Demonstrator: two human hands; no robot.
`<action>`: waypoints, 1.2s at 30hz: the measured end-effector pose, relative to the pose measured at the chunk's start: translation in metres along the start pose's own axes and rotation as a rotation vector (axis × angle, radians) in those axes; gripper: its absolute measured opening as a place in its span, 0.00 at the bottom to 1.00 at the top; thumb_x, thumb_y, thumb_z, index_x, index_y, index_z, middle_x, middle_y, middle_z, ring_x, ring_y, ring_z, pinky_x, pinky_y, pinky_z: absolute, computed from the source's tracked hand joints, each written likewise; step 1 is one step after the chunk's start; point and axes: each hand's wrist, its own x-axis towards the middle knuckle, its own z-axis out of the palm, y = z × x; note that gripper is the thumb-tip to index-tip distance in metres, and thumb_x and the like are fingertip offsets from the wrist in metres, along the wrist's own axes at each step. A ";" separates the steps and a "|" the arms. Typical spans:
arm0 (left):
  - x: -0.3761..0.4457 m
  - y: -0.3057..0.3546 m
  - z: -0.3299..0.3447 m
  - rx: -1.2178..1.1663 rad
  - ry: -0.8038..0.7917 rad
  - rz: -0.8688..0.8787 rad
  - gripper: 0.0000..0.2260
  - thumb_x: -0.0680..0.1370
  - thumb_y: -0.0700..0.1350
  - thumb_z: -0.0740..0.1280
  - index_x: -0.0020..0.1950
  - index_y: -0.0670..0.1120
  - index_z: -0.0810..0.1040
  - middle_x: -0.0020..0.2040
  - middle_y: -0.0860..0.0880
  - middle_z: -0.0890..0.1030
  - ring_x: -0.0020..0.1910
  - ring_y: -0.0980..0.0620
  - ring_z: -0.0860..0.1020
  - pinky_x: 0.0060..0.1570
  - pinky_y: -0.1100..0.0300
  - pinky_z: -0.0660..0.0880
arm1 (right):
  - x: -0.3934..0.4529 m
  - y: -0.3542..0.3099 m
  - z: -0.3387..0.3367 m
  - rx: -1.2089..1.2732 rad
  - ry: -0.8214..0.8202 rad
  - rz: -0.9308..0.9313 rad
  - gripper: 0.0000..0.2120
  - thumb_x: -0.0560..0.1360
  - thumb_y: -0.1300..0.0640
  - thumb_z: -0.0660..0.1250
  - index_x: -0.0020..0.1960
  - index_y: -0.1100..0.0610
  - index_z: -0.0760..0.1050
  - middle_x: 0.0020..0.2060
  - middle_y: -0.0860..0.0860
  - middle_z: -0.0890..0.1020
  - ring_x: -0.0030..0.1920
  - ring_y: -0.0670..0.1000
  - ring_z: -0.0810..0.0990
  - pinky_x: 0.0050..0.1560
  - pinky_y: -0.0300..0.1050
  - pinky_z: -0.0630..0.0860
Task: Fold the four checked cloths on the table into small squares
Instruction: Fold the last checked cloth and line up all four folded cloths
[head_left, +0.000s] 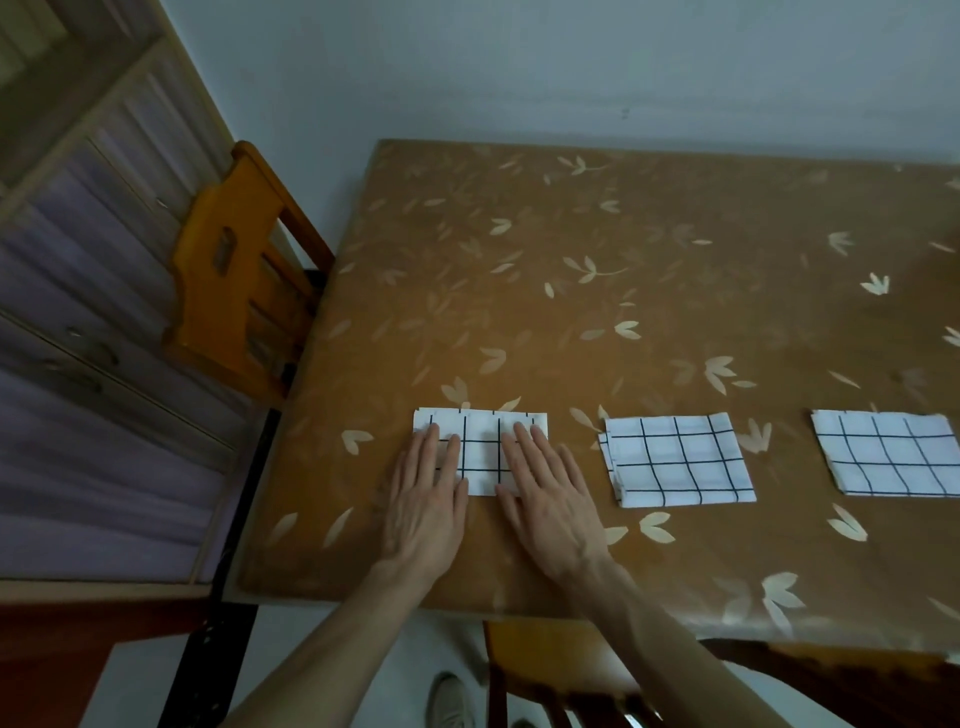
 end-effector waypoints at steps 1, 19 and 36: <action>0.001 -0.002 0.003 -0.006 -0.029 -0.008 0.26 0.85 0.55 0.48 0.83 0.49 0.58 0.84 0.44 0.56 0.83 0.45 0.52 0.79 0.46 0.57 | 0.003 -0.001 0.003 -0.015 -0.011 0.001 0.30 0.87 0.42 0.48 0.85 0.52 0.49 0.83 0.50 0.53 0.83 0.50 0.49 0.80 0.53 0.47; 0.003 -0.002 0.007 -0.022 -0.050 0.022 0.27 0.84 0.55 0.55 0.83 0.49 0.59 0.83 0.45 0.57 0.83 0.45 0.53 0.79 0.46 0.59 | 0.005 0.006 0.018 0.003 -0.145 0.102 0.33 0.85 0.34 0.44 0.84 0.46 0.42 0.84 0.45 0.43 0.83 0.49 0.36 0.82 0.57 0.42; 0.049 -0.012 -0.006 0.043 -0.102 0.108 0.25 0.85 0.53 0.54 0.82 0.49 0.58 0.82 0.46 0.61 0.80 0.46 0.59 0.78 0.48 0.60 | 0.044 0.021 -0.002 0.009 -0.071 0.137 0.27 0.84 0.43 0.58 0.79 0.51 0.62 0.74 0.52 0.69 0.74 0.57 0.67 0.74 0.56 0.66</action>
